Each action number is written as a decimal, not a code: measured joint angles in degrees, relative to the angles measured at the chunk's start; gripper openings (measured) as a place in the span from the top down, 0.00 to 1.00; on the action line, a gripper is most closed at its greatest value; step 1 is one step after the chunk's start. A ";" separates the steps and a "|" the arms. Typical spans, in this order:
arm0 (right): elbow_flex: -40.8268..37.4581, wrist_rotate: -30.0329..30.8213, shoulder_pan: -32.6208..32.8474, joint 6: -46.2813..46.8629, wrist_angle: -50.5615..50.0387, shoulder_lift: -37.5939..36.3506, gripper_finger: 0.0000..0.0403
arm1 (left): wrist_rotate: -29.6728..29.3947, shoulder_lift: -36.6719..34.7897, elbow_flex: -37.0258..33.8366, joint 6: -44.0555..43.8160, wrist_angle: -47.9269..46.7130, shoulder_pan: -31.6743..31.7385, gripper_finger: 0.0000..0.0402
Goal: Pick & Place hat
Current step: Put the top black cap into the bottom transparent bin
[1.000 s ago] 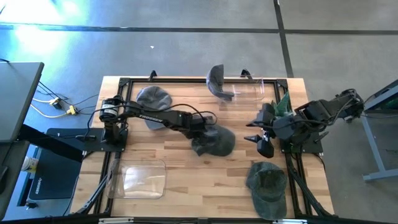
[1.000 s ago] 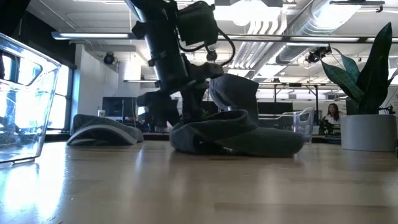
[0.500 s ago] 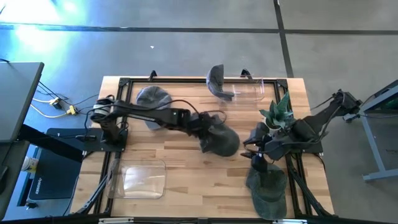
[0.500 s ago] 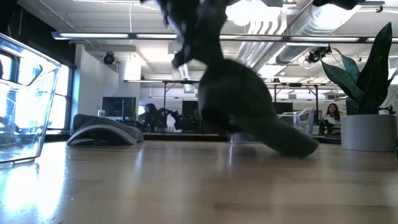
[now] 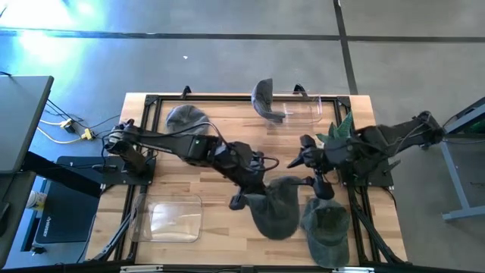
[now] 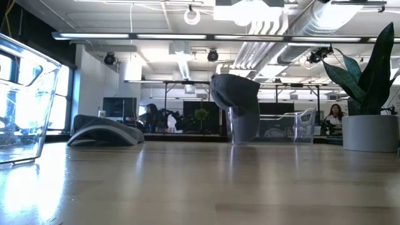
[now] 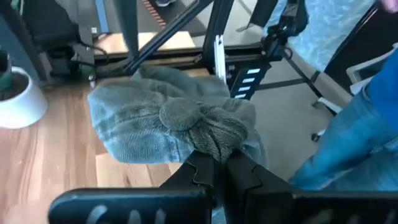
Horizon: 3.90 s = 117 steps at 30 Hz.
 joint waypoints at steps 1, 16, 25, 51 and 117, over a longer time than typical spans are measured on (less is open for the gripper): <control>0.00 -1.09 -0.75 -1.08 0.14 0.00 0.38 | 0.15 0.02 0.52 0.01 0.04 -0.17 0.99; 0.00 -30.05 -8.18 -3.04 15.81 7.48 0.39 | -3.52 0.02 4.90 -0.02 -2.29 -3.06 0.99; 0.00 -32.96 -2.52 1.92 16.21 8.52 0.59 | -5.49 0.04 4.90 -1.55 -5.12 -3.03 0.99; 9.79 -40.06 -0.07 3.42 12.61 8.39 0.98 | 18.79 5.83 7.16 -12.22 18.42 3.04 0.31; 12.20 -58.76 1.24 26.60 35.29 7.39 0.99 | 38.25 14.55 6.65 -28.08 51.97 2.98 0.47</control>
